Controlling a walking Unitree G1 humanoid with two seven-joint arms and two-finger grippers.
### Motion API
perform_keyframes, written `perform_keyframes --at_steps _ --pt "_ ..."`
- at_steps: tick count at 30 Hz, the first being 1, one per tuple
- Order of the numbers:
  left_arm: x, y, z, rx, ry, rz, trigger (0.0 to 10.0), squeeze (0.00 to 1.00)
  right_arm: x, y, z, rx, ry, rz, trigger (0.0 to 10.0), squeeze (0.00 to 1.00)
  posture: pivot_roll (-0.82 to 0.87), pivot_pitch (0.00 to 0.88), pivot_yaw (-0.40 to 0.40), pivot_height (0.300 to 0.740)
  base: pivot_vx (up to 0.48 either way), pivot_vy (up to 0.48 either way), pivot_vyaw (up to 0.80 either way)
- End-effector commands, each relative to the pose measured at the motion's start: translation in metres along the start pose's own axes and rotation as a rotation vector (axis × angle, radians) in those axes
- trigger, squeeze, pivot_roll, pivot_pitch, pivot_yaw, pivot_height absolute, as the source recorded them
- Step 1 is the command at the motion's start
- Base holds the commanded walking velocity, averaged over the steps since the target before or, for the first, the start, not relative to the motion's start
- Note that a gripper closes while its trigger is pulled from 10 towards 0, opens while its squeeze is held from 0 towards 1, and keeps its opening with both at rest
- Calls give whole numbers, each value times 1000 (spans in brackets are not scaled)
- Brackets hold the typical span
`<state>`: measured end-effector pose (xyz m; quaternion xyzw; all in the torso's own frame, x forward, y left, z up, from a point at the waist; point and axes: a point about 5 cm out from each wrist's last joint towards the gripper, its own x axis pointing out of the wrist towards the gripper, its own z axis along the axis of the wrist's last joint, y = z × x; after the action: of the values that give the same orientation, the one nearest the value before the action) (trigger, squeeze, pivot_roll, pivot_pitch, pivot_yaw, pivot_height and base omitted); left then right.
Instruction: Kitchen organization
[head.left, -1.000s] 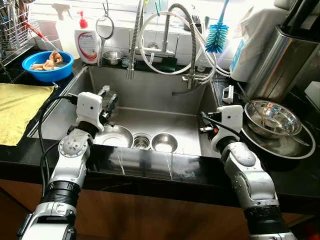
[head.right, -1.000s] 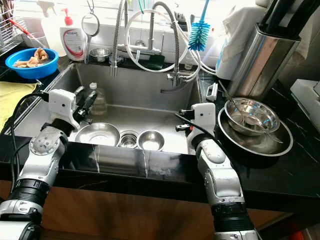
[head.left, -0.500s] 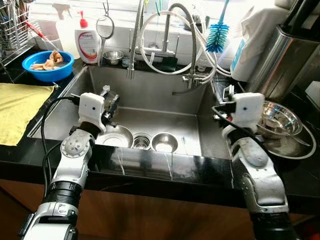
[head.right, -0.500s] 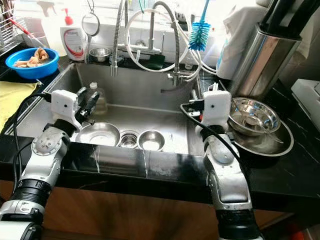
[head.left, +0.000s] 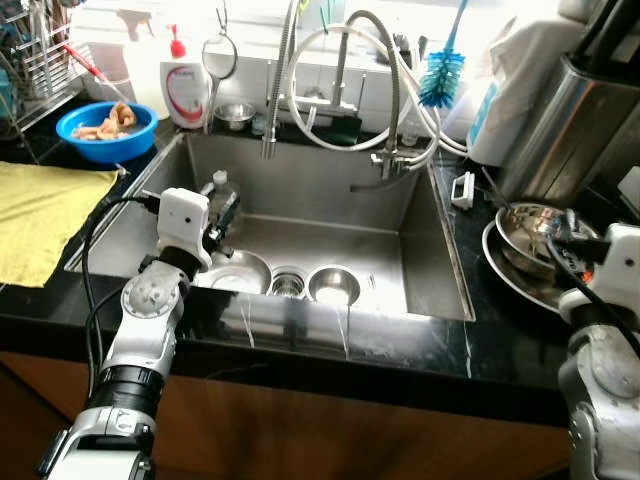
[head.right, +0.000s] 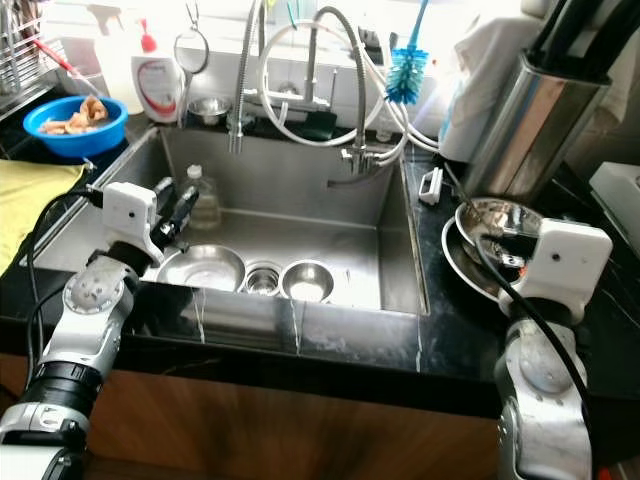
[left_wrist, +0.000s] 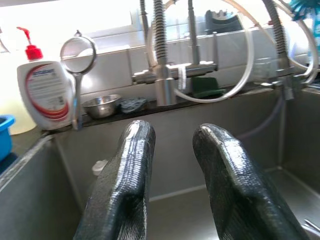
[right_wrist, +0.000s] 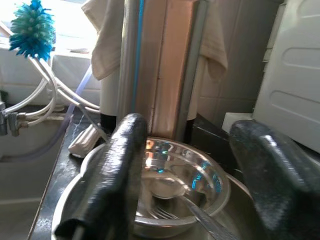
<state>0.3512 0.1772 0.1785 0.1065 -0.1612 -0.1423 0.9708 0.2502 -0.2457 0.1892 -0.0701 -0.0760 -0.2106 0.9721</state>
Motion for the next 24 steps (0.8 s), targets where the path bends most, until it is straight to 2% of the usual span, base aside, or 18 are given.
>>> perform_keyframes --at_steps 1,7,10,12,24 --pt "0 -4 1 7 0 -22 10000 0 -3 -2 4 -19 -3 -15 10000 0 94 0 -62 740 0 0 0" --pt "0 -5 1 5 -3 -27 10000 0 -7 -4 0 12 19 -48 10000 0 103 0 -63 740 0 0 0" --pt "-1 -5 0 8 -1 -34 10000 0 -10 -7 -11 15 85 -76 10000 0 106 0 -63 740 0 0 0" --pt "-2 -5 0 8 -1 -35 10000 0 -11 -9 -16 48 112 -90 10000 0 110 0 -65 740 0 0 0" --pt "-1 -7 1 7 -2 -43 10000 0 -9 -10 -24 79 165 -111 10000 0 105 0 -61 740 0 0 0"
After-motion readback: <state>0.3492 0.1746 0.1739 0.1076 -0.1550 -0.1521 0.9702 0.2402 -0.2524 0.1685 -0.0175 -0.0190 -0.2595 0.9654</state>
